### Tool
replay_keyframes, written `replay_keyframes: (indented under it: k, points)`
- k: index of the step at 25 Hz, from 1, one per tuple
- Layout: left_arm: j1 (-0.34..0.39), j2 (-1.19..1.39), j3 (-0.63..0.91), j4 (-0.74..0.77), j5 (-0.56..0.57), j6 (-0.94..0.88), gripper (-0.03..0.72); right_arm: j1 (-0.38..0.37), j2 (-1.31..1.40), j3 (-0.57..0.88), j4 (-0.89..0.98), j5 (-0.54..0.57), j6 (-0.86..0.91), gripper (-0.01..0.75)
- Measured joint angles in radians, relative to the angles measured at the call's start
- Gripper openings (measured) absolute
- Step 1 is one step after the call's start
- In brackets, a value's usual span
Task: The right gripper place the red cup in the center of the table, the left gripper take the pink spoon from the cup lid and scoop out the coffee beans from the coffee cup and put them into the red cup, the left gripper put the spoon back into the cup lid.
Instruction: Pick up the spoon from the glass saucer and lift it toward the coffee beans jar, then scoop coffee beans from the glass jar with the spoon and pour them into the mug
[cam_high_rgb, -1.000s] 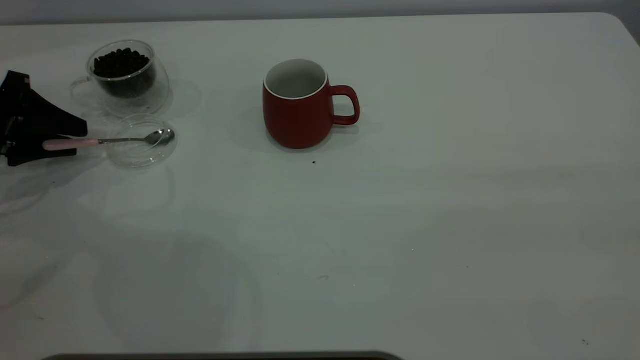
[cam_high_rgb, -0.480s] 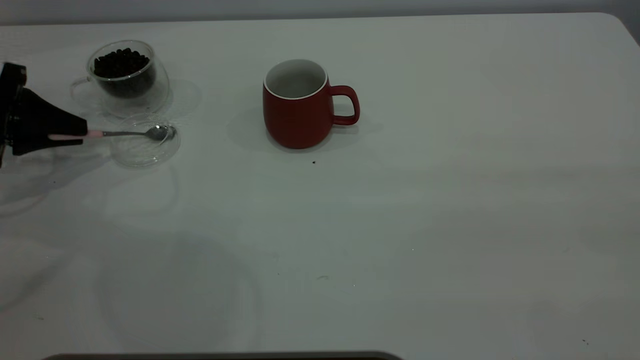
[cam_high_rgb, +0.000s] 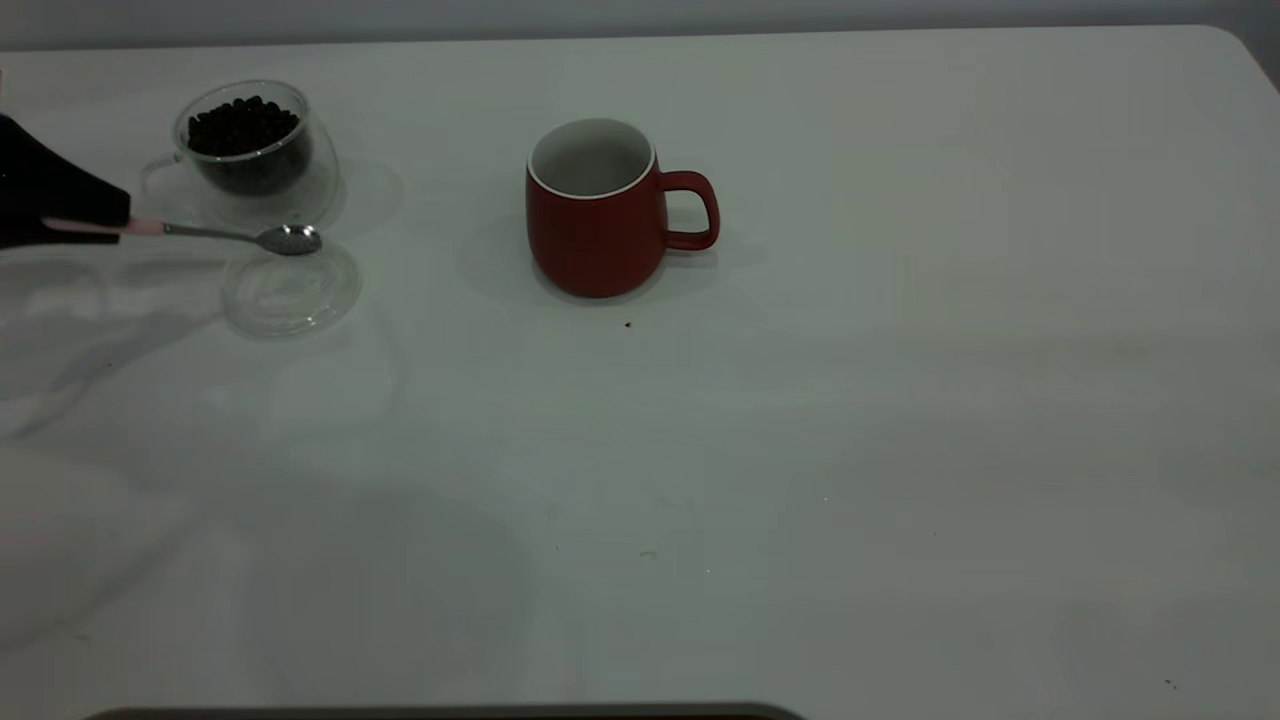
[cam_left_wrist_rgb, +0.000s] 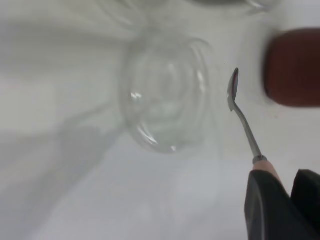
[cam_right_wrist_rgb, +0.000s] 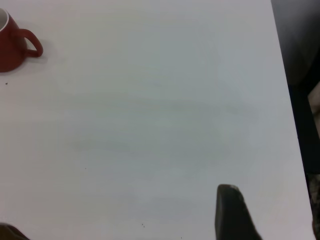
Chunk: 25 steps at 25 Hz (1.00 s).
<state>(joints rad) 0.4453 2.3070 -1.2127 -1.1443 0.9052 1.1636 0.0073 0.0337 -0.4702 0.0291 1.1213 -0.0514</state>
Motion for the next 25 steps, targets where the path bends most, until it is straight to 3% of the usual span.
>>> replay_keyframes:
  k: [5, 16, 20, 25]
  points:
    - [0.001, -0.081, 0.000, 0.090, 0.078, -0.063, 0.120, 0.000, 0.000, 0.000, 0.000, 0.000, 0.000, 0.415]
    - [0.001, -0.202, -0.033, -0.021, 0.209, -0.040, 0.119, 0.000, 0.000, 0.000, 0.000, 0.000, 0.000, 0.415]
    - [0.001, -0.205, -0.046, -0.036, 0.188, -0.039, 0.119, 0.000, 0.000, 0.000, 0.000, 0.000, 0.000, 0.415]
    - [0.001, -0.205, -0.046, -0.026, 0.023, -0.039, 0.119, 0.000, 0.000, 0.000, 0.000, 0.000, 0.000, 0.415]
